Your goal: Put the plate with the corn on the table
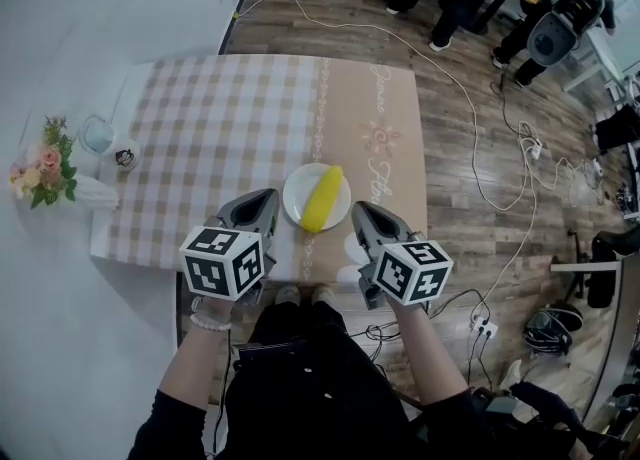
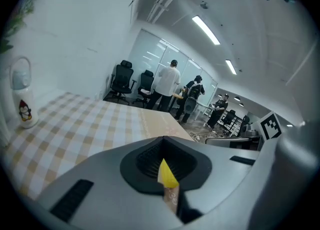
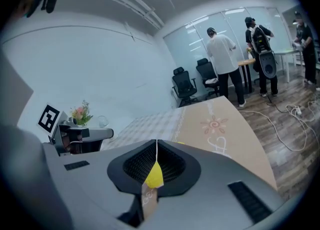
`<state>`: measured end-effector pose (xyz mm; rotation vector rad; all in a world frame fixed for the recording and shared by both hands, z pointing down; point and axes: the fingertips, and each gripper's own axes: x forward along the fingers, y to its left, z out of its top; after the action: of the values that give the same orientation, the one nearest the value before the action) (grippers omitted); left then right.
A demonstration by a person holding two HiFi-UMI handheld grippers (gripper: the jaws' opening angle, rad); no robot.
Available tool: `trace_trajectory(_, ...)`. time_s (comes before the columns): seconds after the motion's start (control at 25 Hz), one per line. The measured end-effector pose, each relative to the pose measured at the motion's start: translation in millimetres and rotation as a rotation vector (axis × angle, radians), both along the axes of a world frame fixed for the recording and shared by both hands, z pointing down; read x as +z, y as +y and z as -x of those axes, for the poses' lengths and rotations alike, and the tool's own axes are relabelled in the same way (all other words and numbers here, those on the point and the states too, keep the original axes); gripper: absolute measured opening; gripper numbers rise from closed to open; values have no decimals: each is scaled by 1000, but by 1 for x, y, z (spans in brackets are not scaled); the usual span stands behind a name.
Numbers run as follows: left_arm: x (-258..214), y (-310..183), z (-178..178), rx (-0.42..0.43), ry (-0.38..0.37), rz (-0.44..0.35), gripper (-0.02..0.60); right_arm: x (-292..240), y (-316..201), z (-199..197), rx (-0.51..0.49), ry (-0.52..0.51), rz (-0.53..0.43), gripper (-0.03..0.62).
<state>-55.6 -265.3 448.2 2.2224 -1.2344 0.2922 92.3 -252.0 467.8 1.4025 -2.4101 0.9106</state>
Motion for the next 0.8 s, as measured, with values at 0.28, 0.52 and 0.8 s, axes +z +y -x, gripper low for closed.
trace_trajectory(0.28, -50, 17, -7, 31, -39, -163, 12, -51, 12, 1, -35, 79, -171, 43)
trace_trajectory(0.52, -85, 33, -7, 48, -59, -264, 12, -88, 22, 2, -41, 122, -289, 43)
trace_trajectory(0.8, -110, 45, -6, 47, -96, -352, 12, -125, 29, 5, -56, 163, -405, 43)
